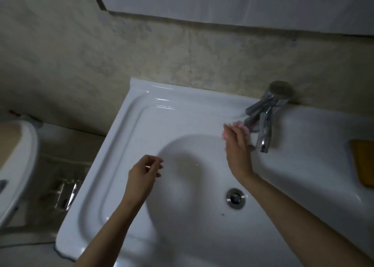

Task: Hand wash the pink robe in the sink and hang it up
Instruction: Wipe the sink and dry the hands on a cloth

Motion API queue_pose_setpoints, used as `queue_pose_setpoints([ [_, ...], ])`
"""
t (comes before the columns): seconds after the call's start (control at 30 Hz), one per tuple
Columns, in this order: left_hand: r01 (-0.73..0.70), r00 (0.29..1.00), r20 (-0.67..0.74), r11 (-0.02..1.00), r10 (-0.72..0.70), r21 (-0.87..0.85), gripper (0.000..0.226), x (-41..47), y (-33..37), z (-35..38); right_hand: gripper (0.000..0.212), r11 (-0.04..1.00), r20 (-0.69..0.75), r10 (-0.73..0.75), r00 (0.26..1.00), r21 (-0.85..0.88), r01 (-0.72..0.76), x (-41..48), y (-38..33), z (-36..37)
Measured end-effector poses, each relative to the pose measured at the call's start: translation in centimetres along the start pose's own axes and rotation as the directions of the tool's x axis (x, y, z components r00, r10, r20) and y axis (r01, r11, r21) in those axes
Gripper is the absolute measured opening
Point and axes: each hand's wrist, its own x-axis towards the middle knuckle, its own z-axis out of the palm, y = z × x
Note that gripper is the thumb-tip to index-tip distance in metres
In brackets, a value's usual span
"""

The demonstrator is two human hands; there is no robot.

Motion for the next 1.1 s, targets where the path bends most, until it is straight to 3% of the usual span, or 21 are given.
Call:
queue_pose_setpoints([
  [0.07, -0.010, 1.000, -0.028, 0.999, 0.009, -0.039, 0.018, 0.4, -0.2, -0.9, 0.043, 0.998, 0.089, 0.025, 0.996, -0.052, -0.021, 3.2, -3.4, 1.5],
  [0.1, -0.014, 0.999, -0.039, 0.998, 0.012, -0.055, 0.018, 0.6, -0.1, -1.4, 0.048, 0.994, 0.167, -0.023, 0.986, -0.097, 0.040, 4.8, -5.3, 2.3],
  [0.2, -0.052, 0.996, -0.080, 0.995, 0.045, -0.088, 0.018, 1.3, 0.1, -2.8, 0.064, 0.948, 0.399, -0.236, 0.886, -0.106, 0.300, 9.0, -11.3, 5.7],
  [0.27, -0.090, 0.992, -0.100, 0.991, 0.080, -0.100, 0.019, 1.3, 0.2, -3.7, 0.068, 0.954, 0.497, -0.243, 0.833, -0.034, 0.298, 11.2, -15.5, 8.0],
  [0.37, -0.129, 0.987, -0.104, 0.986, 0.118, -0.104, 0.016, 1.5, 0.5, -5.0, 0.074, 0.974, 0.502, -0.225, 0.835, 0.121, 0.190, 11.8, -20.9, 10.5],
  [0.43, -0.125, 0.985, -0.130, 0.989, 0.115, -0.074, 0.020, 2.0, 0.3, -6.0, 0.064, 0.932, 0.495, -0.355, 0.793, 0.257, 0.257, 7.1, -23.4, 10.6],
  [0.5, -0.100, 0.986, -0.138, 0.993, 0.092, -0.056, 0.021, 2.6, 0.2, -7.1, 0.043, 0.795, 0.482, -0.607, 0.632, 0.379, 0.474, -0.4, -23.5, 9.3],
  [0.57, -0.078, 0.993, -0.089, 0.995, 0.073, -0.063, 0.014, 2.9, 0.3, -8.0, 0.040, 0.633, 0.479, -0.762, 0.436, 0.405, 0.660, -4.4, -21.3, 7.6],
  [0.6, -0.078, 0.995, -0.059, 0.995, 0.075, -0.056, 0.015, 3.0, 0.5, -8.4, 0.038, 0.656, 0.499, -0.743, 0.447, 0.411, 0.633, -4.4, -21.0, 6.8],
  [0.67, -0.090, 0.996, -0.008, 0.996, 0.089, -0.023, 0.018, 2.7, 0.9, -9.0, 0.033, 0.786, 0.440, -0.617, 0.652, 0.303, 0.539, -3.1, -22.0, 6.3],
  [0.73, -0.110, 0.994, 0.025, 0.994, 0.110, -0.007, 0.019, 2.1, 0.9, -9.4, 0.033, 0.856, 0.390, -0.514, 0.764, 0.287, 0.429, -4.3, -25.0, 6.7],
  [0.83, -0.117, 0.988, 0.102, 0.993, 0.115, 0.018, 0.017, 1.0, 0.7, -9.5, 0.031, 0.766, 0.413, -0.643, 0.645, 0.327, 0.553, -11.8, -27.8, 6.2],
  [0.9, -0.124, 0.982, 0.148, 0.991, 0.116, 0.051, 0.017, 0.3, 0.6, -9.3, 0.041, 0.781, 0.571, -0.609, 0.551, 0.310, 0.543, -15.4, -27.3, 4.5],
  [1.0, -0.152, 0.964, 0.237, 0.982, 0.122, 0.112, 0.016, -0.8, 0.9, -8.6, 0.053, 0.864, 0.651, -0.479, 0.589, 0.230, 0.449, -17.3, -24.2, 2.2],
  [1.1, -0.184, 0.933, 0.341, 0.964, 0.111, 0.192, 0.015, -1.8, 1.5, -6.8, 0.066, 0.950, 0.703, -0.309, 0.640, 0.196, 0.243, -19.7, -19.9, -1.8],
])
